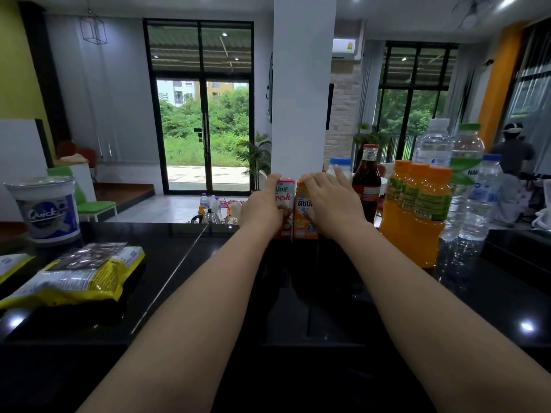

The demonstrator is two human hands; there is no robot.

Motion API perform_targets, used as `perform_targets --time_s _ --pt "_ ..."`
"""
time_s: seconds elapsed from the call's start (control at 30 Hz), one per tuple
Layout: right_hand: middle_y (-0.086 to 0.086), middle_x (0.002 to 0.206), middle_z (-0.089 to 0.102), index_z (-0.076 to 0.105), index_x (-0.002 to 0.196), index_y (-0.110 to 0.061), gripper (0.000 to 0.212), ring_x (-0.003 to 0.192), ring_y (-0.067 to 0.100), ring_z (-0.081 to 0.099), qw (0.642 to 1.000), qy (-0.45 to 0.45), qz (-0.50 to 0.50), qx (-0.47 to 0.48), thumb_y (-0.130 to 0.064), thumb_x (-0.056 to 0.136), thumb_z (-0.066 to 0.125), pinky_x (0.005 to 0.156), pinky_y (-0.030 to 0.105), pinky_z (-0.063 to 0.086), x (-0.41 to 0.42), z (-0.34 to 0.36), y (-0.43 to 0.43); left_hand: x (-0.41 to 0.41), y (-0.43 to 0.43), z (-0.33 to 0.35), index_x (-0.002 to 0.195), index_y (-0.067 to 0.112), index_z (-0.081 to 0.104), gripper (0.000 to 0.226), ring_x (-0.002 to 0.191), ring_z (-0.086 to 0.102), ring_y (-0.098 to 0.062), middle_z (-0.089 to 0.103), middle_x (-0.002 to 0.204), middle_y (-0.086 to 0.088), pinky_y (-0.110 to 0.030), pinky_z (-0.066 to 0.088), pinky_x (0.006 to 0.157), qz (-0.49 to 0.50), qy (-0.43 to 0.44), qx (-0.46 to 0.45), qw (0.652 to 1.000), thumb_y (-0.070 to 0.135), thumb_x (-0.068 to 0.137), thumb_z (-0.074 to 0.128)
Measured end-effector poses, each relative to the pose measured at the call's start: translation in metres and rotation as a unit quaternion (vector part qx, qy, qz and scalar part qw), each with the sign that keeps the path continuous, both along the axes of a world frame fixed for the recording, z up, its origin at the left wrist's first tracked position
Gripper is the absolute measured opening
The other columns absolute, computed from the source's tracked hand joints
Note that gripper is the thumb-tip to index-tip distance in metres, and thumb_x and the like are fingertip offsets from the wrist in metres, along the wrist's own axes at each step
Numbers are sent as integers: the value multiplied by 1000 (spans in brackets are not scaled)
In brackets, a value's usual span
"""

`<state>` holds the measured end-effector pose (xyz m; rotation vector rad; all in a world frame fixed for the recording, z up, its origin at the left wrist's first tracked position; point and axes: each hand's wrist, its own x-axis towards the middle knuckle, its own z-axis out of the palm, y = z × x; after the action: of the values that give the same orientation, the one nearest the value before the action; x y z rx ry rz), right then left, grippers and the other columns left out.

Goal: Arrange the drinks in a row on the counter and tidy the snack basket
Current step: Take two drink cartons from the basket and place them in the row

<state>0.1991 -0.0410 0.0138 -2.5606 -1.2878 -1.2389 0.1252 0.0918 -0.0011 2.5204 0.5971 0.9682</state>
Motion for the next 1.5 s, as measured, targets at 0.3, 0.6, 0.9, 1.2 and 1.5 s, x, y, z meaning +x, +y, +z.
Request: perform_targets --time_s 0.3,0.6,0.9,1.2,1.5 --pt "4 140 42 35 140 -13 67 132 19 37 997 24 53 46 -19 82 68 117 34 15 -1 -7 -3 4 1 -1 139 35 29 67 96 60 -31 62 111 -11 -34 40 70 -9 -11 -4 1000 17 85 65" --pt "6 133 47 40 134 -14 61 121 22 44 996 28 63 57 -17 80 70 106 33 34 -4 -7 -4 2 3 0 143 35 19 76 101 61 -33 64 114 -9 -33 40 73 -11 -6 -31 999 17 85 64" --pt "7 139 43 36 138 -12 69 131 23 38 997 24 51 43 -17 79 71 114 33 23 -8 -10 -5 -10 -3 4 148 37 12 79 97 60 -32 63 115 -11 -35 46 74 -36 17 -47 998 14 87 56" --pt "10 152 33 26 149 -9 66 144 23 24 997 39 52 42 -34 94 54 119 36 12 -30 -10 -19 -43 -15 3 152 31 10 77 134 39 -28 31 153 -4 -49 37 106 -30 22 -33 999 24 93 58" --pt "6 159 21 21 152 -13 62 148 21 13 983 139 102 57 -46 101 30 121 37 8 -84 -12 -22 -135 -15 6 150 11 25 60 145 18 -26 22 158 -10 -39 19 118 61 54 44 996 36 99 42"
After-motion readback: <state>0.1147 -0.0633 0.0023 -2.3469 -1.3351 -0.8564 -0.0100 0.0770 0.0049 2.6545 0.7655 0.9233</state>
